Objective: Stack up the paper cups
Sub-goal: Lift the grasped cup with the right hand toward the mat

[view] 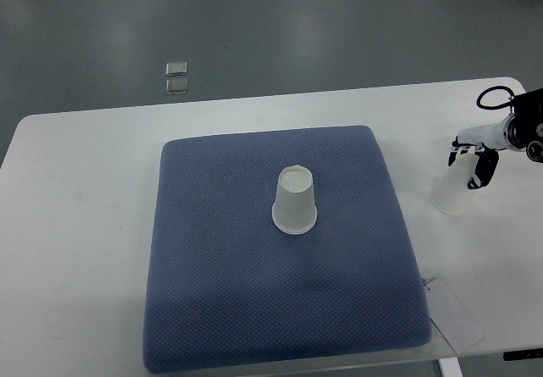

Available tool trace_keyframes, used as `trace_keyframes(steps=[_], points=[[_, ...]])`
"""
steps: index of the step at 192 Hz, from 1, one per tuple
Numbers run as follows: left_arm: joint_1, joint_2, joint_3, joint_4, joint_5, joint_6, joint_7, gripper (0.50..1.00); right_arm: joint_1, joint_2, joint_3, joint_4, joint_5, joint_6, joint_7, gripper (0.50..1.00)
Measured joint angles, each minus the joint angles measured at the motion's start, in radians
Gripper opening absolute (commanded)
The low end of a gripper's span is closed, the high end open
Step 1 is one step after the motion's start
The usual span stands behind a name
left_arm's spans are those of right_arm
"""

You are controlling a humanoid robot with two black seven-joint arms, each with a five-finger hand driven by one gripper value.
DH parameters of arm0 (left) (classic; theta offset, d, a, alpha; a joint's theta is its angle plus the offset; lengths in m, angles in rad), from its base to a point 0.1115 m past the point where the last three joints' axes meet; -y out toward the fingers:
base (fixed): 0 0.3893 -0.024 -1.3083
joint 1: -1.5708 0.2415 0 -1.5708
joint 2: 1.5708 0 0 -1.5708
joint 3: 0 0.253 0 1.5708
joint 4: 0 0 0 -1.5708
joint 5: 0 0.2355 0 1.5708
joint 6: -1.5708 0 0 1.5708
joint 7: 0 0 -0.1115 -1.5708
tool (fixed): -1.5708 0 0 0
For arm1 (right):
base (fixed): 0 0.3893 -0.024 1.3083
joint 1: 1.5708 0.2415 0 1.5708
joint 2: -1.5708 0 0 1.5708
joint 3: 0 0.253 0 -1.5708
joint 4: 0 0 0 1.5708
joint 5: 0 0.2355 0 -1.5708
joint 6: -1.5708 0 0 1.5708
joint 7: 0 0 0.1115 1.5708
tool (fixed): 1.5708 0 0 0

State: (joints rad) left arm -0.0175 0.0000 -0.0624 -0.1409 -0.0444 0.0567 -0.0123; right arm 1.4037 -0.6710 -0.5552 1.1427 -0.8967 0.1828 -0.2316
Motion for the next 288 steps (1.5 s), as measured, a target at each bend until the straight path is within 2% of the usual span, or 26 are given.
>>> trace_keyframes(steps=[51, 109, 130, 165, 205, 241, 288], points=[[0.0, 0.0, 0.0, 0.0, 0.0, 0.0, 0.0, 1.0, 0.032, -0.003, 0.002, 0.002, 0.015, 0.007, 0.0, 0.68], [0.0, 0.0, 0.0, 0.0, 0.0, 0.0, 0.0, 1.0, 0.18, -0.049, 0.002, 0.066, 0.024, 0.056, 0.002, 0.682], [0.0, 0.0, 0.0, 0.0, 0.0, 0.0, 0.0, 1.0, 0.263, -0.082, 0.002, 0.1, 0.033, 0.109, 0.002, 0.684], [0.0, 0.0, 0.0, 0.0, 0.0, 0.0, 0.0, 1.0, 0.394, -0.132, 0.028, 0.125, 0.058, 0.236, 0.002, 0.684], [0.0, 0.0, 0.0, 0.0, 0.0, 0.0, 0.0, 1.0, 0.465, -0.161, 0.089, 0.13, 0.099, 0.334, 0.001, 0.686], [0.0, 0.0, 0.0, 0.0, 0.0, 0.0, 0.0, 1.0, 0.518, -0.186, 0.093, 0.169, 0.113, 0.378, 0.0, 0.686], [0.0, 0.0, 0.0, 0.0, 0.0, 0.0, 0.0, 1.0, 0.564, -0.179, 0.093, 0.192, 0.116, 0.396, 0.0, 0.686]])
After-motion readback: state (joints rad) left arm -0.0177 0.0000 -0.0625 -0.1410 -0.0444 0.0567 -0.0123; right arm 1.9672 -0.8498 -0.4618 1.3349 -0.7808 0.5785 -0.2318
